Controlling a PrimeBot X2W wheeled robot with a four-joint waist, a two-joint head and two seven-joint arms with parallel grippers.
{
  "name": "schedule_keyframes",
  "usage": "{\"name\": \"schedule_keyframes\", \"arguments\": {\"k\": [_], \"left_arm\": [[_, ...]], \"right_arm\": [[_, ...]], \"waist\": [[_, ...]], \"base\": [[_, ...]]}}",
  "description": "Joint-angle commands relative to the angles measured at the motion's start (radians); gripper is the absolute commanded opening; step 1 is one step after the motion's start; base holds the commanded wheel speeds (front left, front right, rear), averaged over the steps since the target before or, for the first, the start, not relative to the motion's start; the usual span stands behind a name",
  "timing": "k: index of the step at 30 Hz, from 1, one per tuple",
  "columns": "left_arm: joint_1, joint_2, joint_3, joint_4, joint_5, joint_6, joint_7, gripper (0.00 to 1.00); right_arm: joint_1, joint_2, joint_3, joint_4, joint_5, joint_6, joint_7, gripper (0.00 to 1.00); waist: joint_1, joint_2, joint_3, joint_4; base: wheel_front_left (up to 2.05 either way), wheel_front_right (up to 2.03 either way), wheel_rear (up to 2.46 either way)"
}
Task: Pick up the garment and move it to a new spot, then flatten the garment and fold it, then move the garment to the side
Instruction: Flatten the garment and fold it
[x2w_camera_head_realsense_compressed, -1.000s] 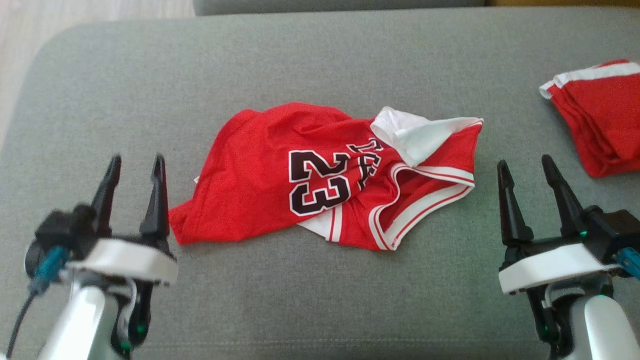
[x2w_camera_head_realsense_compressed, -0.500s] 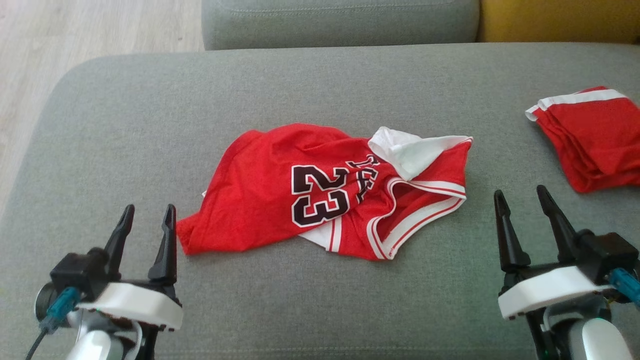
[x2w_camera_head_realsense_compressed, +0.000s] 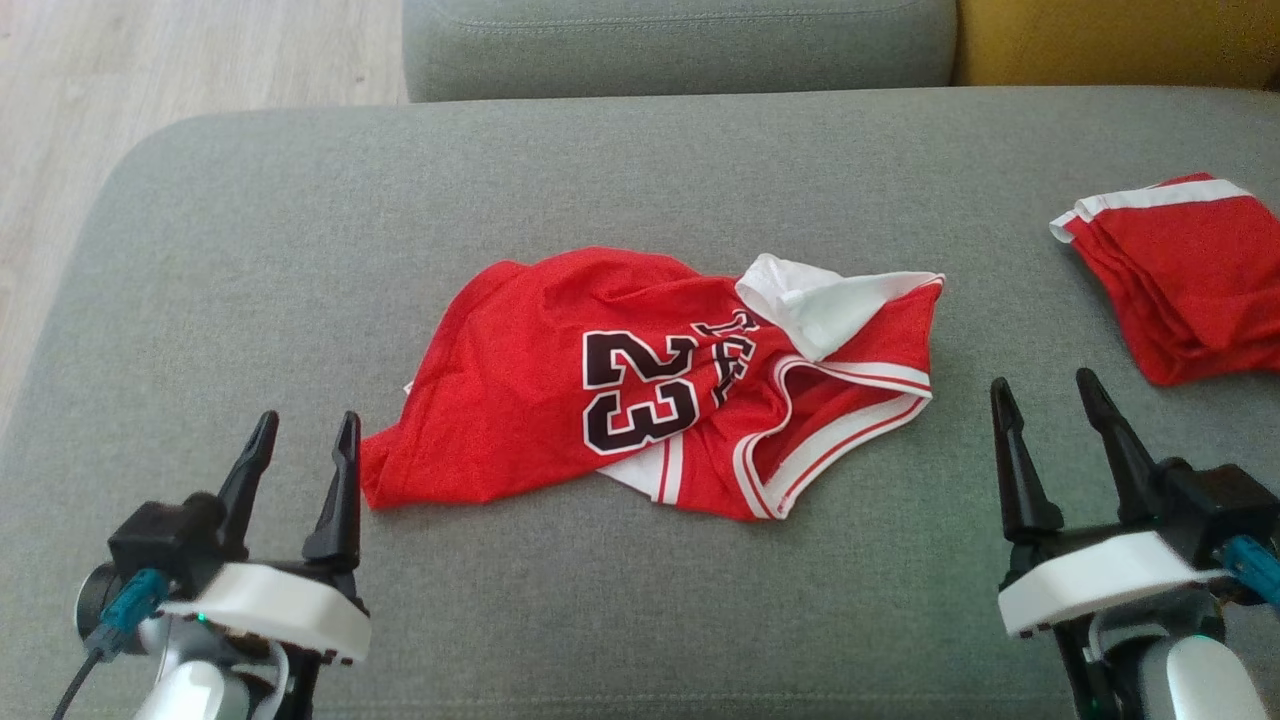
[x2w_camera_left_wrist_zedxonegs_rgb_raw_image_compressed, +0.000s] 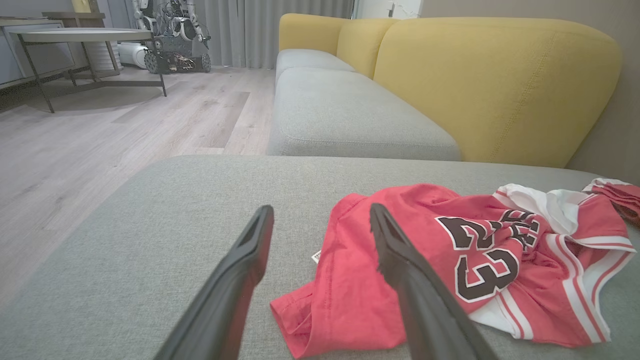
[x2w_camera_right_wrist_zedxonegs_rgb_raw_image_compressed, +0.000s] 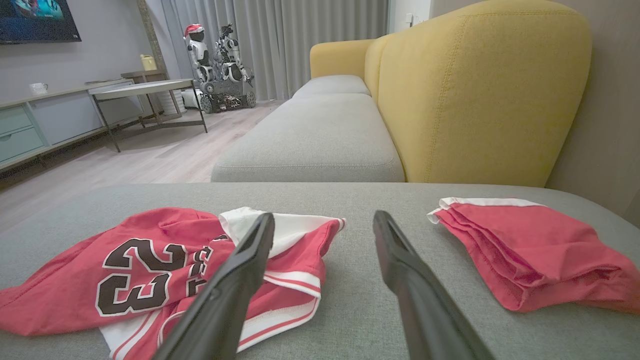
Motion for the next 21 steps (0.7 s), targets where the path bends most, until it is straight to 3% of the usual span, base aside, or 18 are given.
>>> {"name": "schedule_keyframes", "arguments": {"k": [1, 14, 21], "left_arm": [[-0.032, 0.027, 0.043, -0.035, -0.005, 0.006, -0.001, 1.00], [-0.055, 0.037, 0.042, -0.041, -0.009, 0.012, 0.008, 1.00], [-0.221, 0.055, 0.046, -0.019, -0.017, -0.028, 0.043, 1.00]], "right_arm": [[-0.019, -0.005, 0.022, -0.039, 0.007, -0.001, 0.002, 1.00], [-0.033, -0.005, 0.018, -0.053, 0.010, -0.001, 0.000, 1.00], [-0.084, -0.005, 0.043, -0.081, 0.004, -0.001, -0.006, 1.00]], "waist": [[0.0000, 0.0000, 0.000, 0.000], [0.0000, 0.0000, 0.026, 0.000], [0.0000, 0.0000, 0.132, -0.038]], "base": [[0.00, 0.00, 0.00], [0.00, 0.00, 0.00], [0.00, 0.00, 0.00]]}}
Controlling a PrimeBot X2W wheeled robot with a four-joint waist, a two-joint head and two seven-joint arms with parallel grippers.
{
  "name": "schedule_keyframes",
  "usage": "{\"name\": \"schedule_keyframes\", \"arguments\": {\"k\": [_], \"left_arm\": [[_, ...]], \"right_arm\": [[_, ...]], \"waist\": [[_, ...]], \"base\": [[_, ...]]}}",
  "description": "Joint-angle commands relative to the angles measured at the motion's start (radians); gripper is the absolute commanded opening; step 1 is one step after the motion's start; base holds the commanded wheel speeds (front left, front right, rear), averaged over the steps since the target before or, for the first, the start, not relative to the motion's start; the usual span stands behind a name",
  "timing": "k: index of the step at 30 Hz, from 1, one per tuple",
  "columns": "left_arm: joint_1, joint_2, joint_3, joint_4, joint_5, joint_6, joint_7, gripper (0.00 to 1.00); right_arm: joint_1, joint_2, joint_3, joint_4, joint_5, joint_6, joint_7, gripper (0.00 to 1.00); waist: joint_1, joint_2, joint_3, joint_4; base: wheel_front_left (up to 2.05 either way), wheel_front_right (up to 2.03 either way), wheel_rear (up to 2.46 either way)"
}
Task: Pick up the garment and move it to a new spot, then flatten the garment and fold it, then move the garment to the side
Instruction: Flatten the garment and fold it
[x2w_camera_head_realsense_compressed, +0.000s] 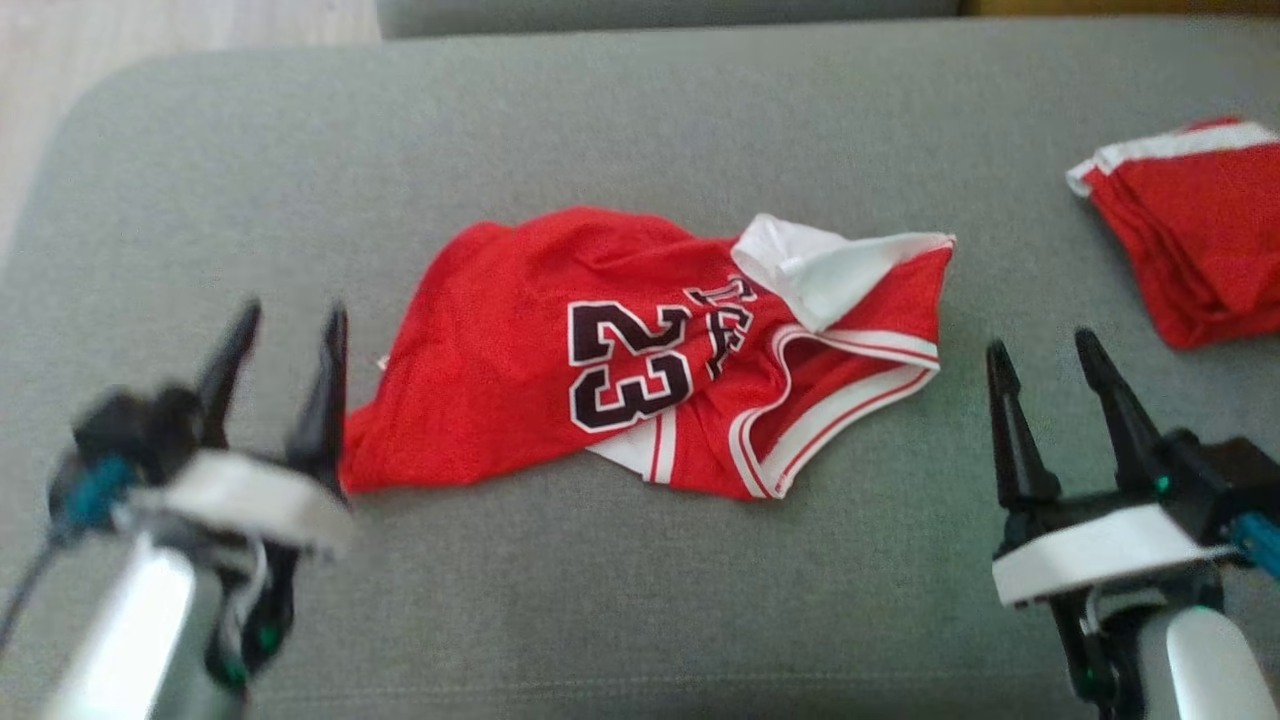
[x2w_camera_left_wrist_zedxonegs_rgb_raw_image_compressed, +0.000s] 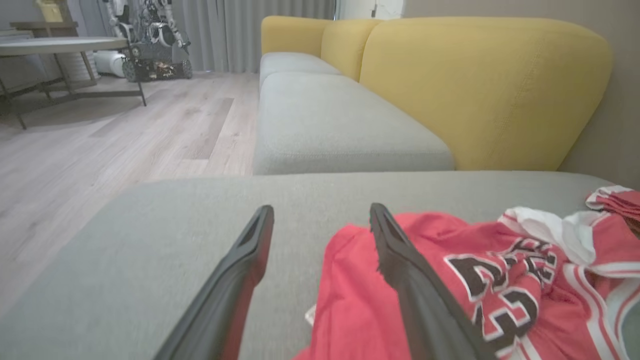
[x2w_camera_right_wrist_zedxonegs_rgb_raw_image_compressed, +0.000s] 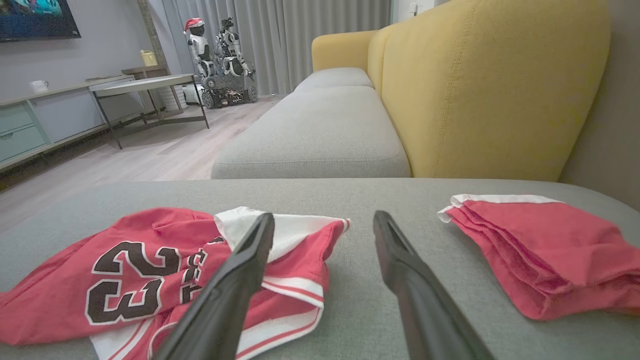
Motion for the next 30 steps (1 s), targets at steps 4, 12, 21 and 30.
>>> {"name": "schedule_keyframes", "arguments": {"k": [4, 12, 21, 30], "left_arm": [[-0.198, 0.043, 0.044, 0.019, -0.024, -0.040, 0.046, 1.00], [-0.435, 0.058, 0.037, 0.218, -0.111, -0.161, 0.166, 1.00], [-0.555, 0.106, -0.007, 0.427, -0.238, -0.231, 0.316, 1.00], [-0.556, 0.167, -0.121, 0.445, -0.336, -0.236, 0.427, 0.47]], "right_arm": [[-0.084, -0.005, 0.045, -0.054, -0.002, -0.001, -0.010, 1.00], [-0.144, -0.005, 0.071, -0.051, 0.016, -0.001, -0.047, 1.00], [-0.190, -0.005, 0.092, -0.009, 0.035, -0.001, -0.094, 1.00], [-0.208, -0.005, 0.091, 0.027, 0.048, -0.001, -0.120, 1.00]], "waist": [[0.0000, 0.0000, 0.101, -0.052], [0.0000, 0.0000, 0.230, -0.120], [0.0000, 0.0000, 0.291, -0.163], [0.0000, 0.0000, 0.297, -0.165]], "base": [[0.00, 0.00, 0.00], [0.00, 0.00, 0.00], [0.00, 0.00, 0.00], [0.00, 0.00, 0.00]]}}
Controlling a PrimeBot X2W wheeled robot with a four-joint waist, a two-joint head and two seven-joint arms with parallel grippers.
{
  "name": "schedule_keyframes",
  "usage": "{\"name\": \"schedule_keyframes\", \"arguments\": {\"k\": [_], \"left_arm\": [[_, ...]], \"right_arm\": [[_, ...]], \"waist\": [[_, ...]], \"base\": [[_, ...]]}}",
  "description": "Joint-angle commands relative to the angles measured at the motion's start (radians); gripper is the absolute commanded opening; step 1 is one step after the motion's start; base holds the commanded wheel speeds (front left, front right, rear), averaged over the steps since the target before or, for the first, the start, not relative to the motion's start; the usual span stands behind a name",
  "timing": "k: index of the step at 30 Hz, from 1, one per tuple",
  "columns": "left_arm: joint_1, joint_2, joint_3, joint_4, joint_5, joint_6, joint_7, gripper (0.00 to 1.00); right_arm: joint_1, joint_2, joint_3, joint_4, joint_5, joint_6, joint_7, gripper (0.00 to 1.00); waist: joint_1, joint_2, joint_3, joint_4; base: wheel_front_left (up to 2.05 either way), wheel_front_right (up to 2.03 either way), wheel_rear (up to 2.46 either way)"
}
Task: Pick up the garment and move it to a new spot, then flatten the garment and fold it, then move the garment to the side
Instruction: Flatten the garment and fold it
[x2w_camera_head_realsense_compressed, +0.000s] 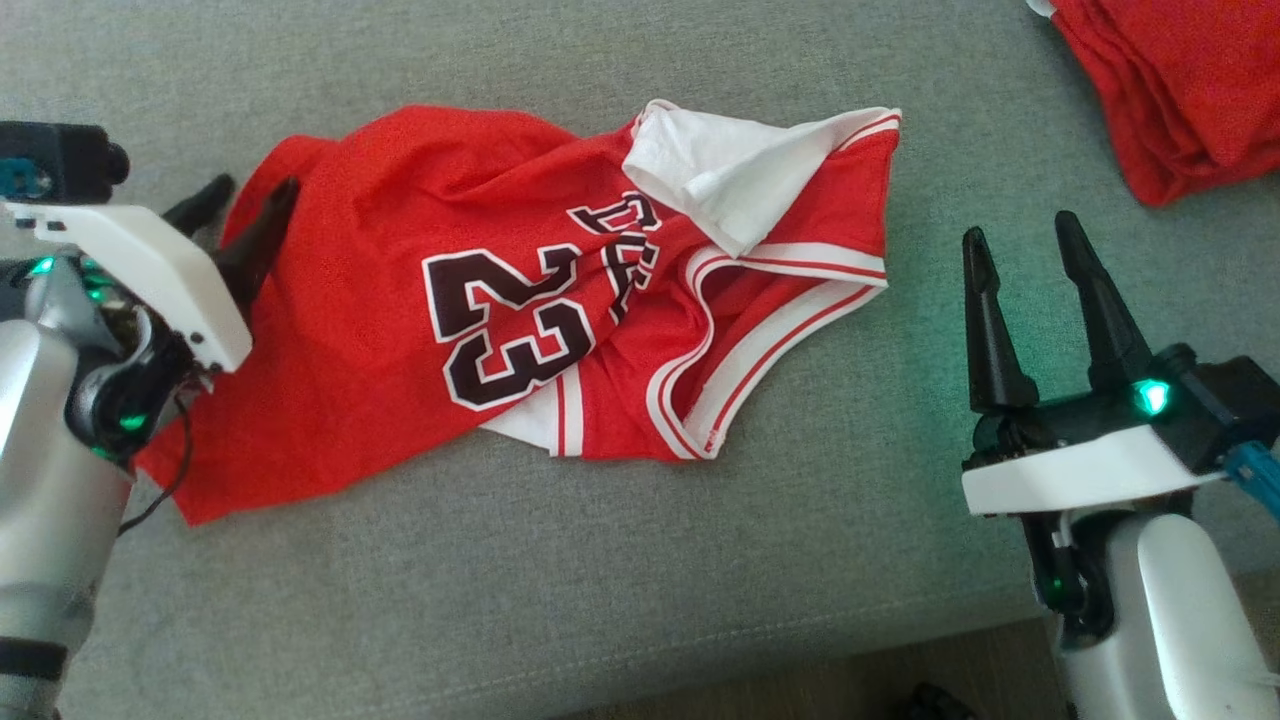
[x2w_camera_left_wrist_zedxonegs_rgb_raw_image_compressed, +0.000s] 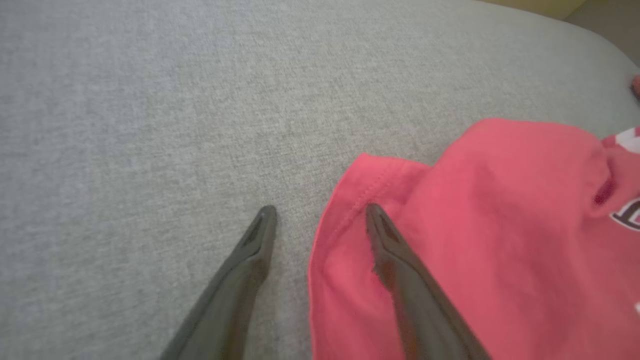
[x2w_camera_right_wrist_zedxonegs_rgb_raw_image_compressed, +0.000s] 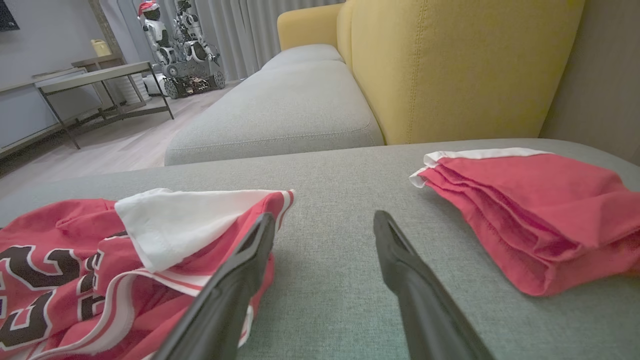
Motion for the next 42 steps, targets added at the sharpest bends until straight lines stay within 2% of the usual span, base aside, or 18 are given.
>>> {"name": "schedule_keyframes", "arguments": {"k": [1, 4, 10, 16, 20, 25, 30, 35, 42], "left_arm": [[-0.012, 0.051, 0.004, -0.020, -0.012, 0.000, 0.016, 0.00], [-0.021, 0.075, -0.038, -0.043, -0.019, 0.000, -0.024, 0.00], [-0.042, 0.090, -0.055, -0.082, 0.022, 0.000, -0.194, 0.00], [-0.001, 0.098, -0.044, -0.176, 0.058, 0.032, -0.290, 0.00], [0.093, 0.127, -0.039, -0.321, 0.078, 0.090, -0.319, 0.00], [0.279, 0.160, -0.028, -0.521, 0.075, 0.192, -0.327, 0.00], [0.468, 0.140, -0.056, -0.629, 0.043, 0.268, -0.324, 0.00], [0.573, 0.095, -0.082, -0.596, 0.007, 0.294, -0.343, 0.00], [0.638, 0.024, -0.108, -0.435, -0.041, 0.250, -0.409, 0.00]], "right_arm": [[-0.020, -0.005, 0.022, -0.027, 0.007, -0.001, -0.013, 1.00], [-0.030, -0.005, 0.023, -0.016, 0.009, -0.001, -0.019, 1.00], [-0.017, -0.005, 0.005, -0.002, 0.009, -0.001, -0.020, 1.00], [0.008, -0.005, -0.015, -0.007, 0.002, -0.001, -0.005, 1.00], [0.023, -0.005, -0.024, -0.020, -0.005, -0.001, 0.010, 1.00], [0.044, -0.005, -0.037, -0.037, -0.013, -0.001, 0.030, 1.00], [0.067, -0.005, -0.051, -0.049, -0.018, -0.001, 0.047, 1.00], [0.080, -0.005, -0.048, -0.059, -0.024, -0.001, 0.070, 1.00], [0.107, -0.005, -0.048, -0.068, -0.022, -0.001, 0.090, 1.00]], "waist": [[0.0000, 0.0000, -0.001, 0.000], [0.0000, 0.0000, -0.008, 0.000], [0.0000, 0.0000, -0.045, 0.009], [0.0000, 0.0000, -0.085, 0.034], [0.0000, 0.0000, -0.110, 0.056], [0.0000, 0.0000, -0.137, 0.082], [0.0000, 0.0000, -0.164, 0.107], [0.0000, 0.0000, -0.185, 0.127], [0.0000, 0.0000, -0.217, 0.139]], "base": [[0.00, 0.00, 0.00], [0.00, 0.00, 0.00], [0.00, 0.00, 0.00], [0.00, 0.00, 0.00], [0.00, 0.00, 0.00], [0.00, 0.00, 0.00], [0.00, 0.00, 0.00], [0.00, 0.00, 0.00], [0.00, 0.00, 0.00]]}}
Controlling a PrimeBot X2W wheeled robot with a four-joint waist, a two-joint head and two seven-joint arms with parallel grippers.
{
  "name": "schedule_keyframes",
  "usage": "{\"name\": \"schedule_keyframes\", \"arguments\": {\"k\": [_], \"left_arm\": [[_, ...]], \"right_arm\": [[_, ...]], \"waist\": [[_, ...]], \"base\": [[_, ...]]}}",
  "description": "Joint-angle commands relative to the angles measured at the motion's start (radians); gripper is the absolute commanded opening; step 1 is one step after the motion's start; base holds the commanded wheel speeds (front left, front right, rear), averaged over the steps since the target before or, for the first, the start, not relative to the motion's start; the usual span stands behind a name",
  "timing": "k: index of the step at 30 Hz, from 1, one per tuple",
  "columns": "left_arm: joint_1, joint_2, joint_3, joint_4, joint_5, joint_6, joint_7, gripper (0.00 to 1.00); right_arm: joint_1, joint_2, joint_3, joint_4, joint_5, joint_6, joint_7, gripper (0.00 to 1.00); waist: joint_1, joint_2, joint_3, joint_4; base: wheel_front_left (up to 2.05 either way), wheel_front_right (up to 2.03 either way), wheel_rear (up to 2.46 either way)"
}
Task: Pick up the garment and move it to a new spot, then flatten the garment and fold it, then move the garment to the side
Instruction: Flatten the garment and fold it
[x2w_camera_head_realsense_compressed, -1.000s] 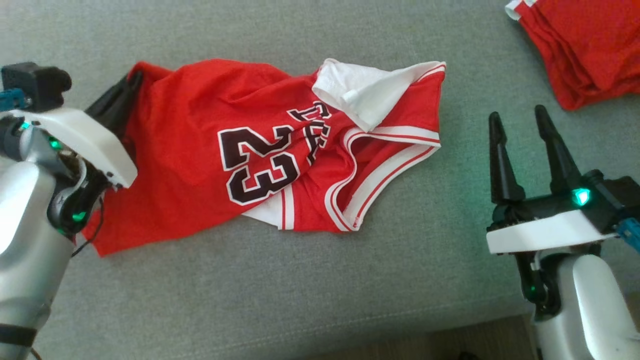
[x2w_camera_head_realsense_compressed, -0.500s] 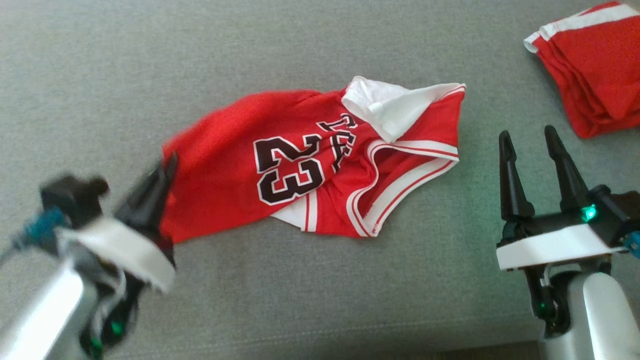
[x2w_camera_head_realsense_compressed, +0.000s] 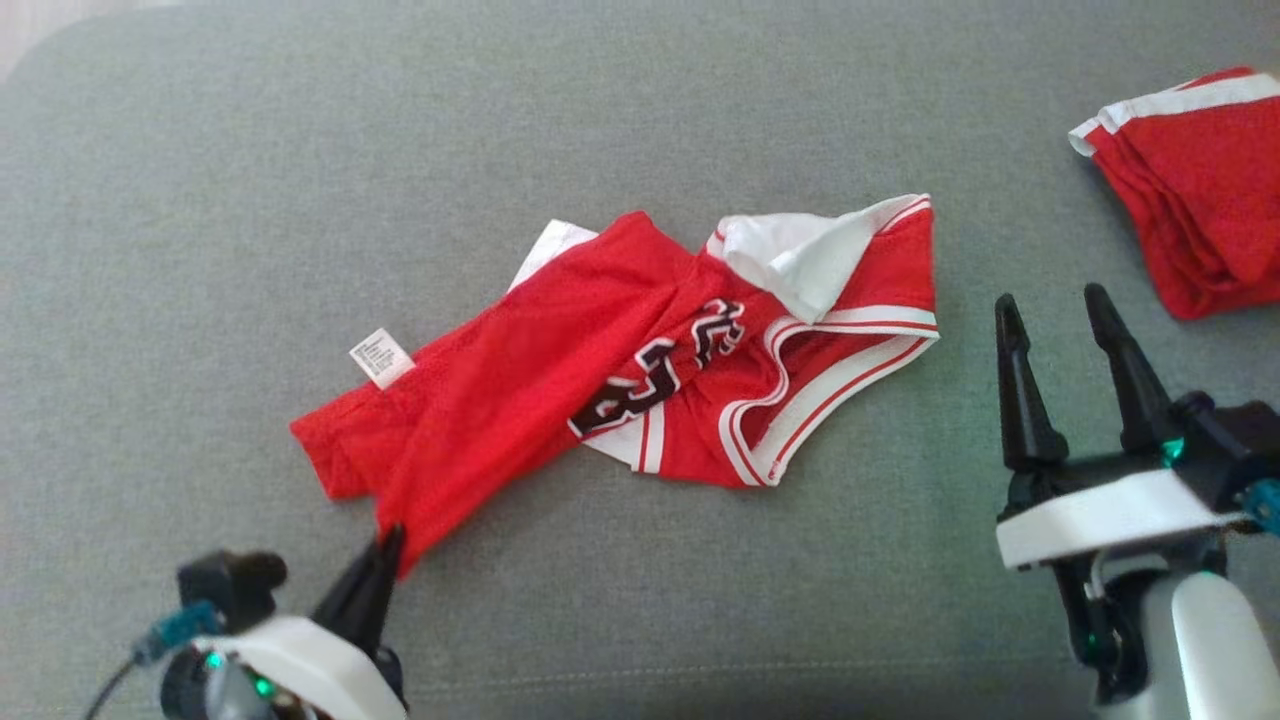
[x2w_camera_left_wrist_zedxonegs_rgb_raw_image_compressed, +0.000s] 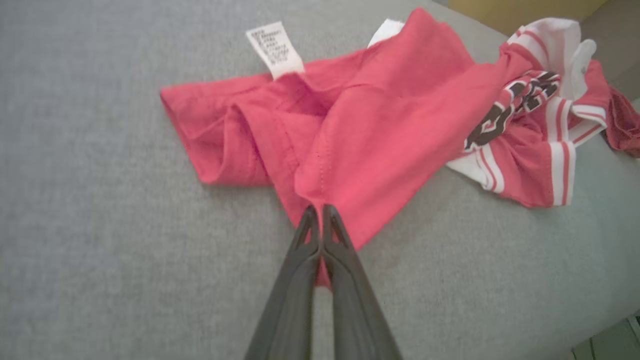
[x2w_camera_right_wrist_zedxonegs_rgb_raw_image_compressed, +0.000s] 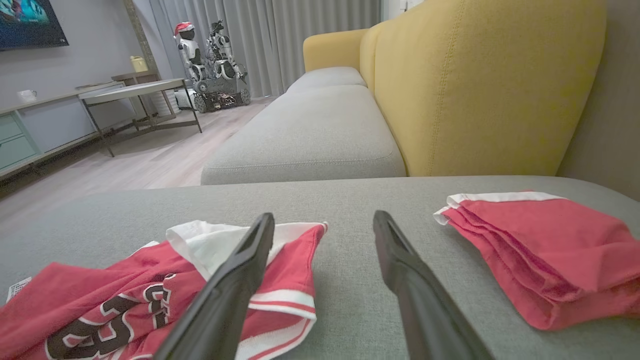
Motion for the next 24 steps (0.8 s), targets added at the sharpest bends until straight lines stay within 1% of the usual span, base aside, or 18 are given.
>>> {"name": "schedule_keyframes", "arguments": {"k": [1, 3, 4, 5, 7, 10, 15, 18, 19, 24], "left_arm": [[-0.012, 0.007, 0.023, 0.005, -0.004, -0.013, -0.021, 0.00], [-0.019, -0.009, 0.019, 0.039, 0.000, -0.021, -0.039, 0.00], [-0.023, -0.021, 0.021, 0.053, -0.003, -0.023, -0.047, 0.46], [-0.026, -0.028, 0.019, 0.067, -0.002, -0.025, -0.052, 1.00], [-0.035, -0.043, 0.020, 0.079, 0.003, -0.028, -0.065, 1.00], [-0.049, -0.060, 0.035, 0.074, 0.029, -0.010, -0.089, 1.00], [-0.061, -0.081, 0.099, 0.010, 0.110, 0.052, -0.111, 1.00], [-0.064, -0.092, 0.152, -0.057, 0.185, 0.095, -0.113, 1.00], [-0.064, -0.092, 0.152, -0.057, 0.185, 0.095, -0.113, 1.00], [-0.045, -0.095, 0.209, -0.153, 0.304, 0.145, -0.113, 1.00]], "right_arm": [[0.014, -0.005, 0.018, -0.041, -0.002, -0.001, 0.006, 1.00], [0.024, -0.005, 0.013, -0.045, -0.001, -0.001, 0.010, 1.00], [0.028, -0.005, 0.011, -0.047, 0.000, -0.001, 0.011, 1.00], [0.033, -0.005, 0.010, -0.047, 0.000, -0.001, 0.013, 1.00], [0.042, -0.005, 0.010, -0.050, 0.000, -0.001, 0.018, 1.00], [0.051, -0.005, 0.007, -0.058, -0.001, -0.001, 0.018, 1.00], [0.064, -0.005, 0.005, -0.068, -0.003, -0.001, 0.022, 1.00], [0.073, -0.005, 0.002, -0.072, -0.007, -0.001, 0.024, 1.00], [0.073, -0.005, 0.002, -0.072, -0.007, -0.001, 0.024, 1.00], [0.088, -0.005, 0.004, -0.077, -0.012, -0.001, 0.033, 1.00]], "waist": [[0.0001, 0.0000, -0.009, 0.004], [0.0001, 0.0000, -0.017, 0.008], [0.0001, 0.0000, -0.022, 0.009], [0.0001, 0.0000, -0.029, 0.009], [0.0001, 0.0000, -0.042, 0.008], [0.0001, 0.0000, -0.061, 0.005], [0.0001, 0.0000, -0.092, 0.002], [0.0001, 0.0000, -0.108, 0.003], [0.0001, 0.0000, -0.108, 0.003], [0.0001, 0.0000, -0.134, 0.004]], "base": [[0.00, 0.00, 0.00], [0.00, 0.00, 0.00], [0.00, 0.00, 0.00], [0.00, 0.00, 0.00], [0.00, 0.00, 0.00], [0.00, 0.00, 0.00], [0.00, 0.00, 0.00], [0.00, 0.00, 0.00], [0.00, 0.00, 0.00], [0.00, 0.00, 0.00]]}}
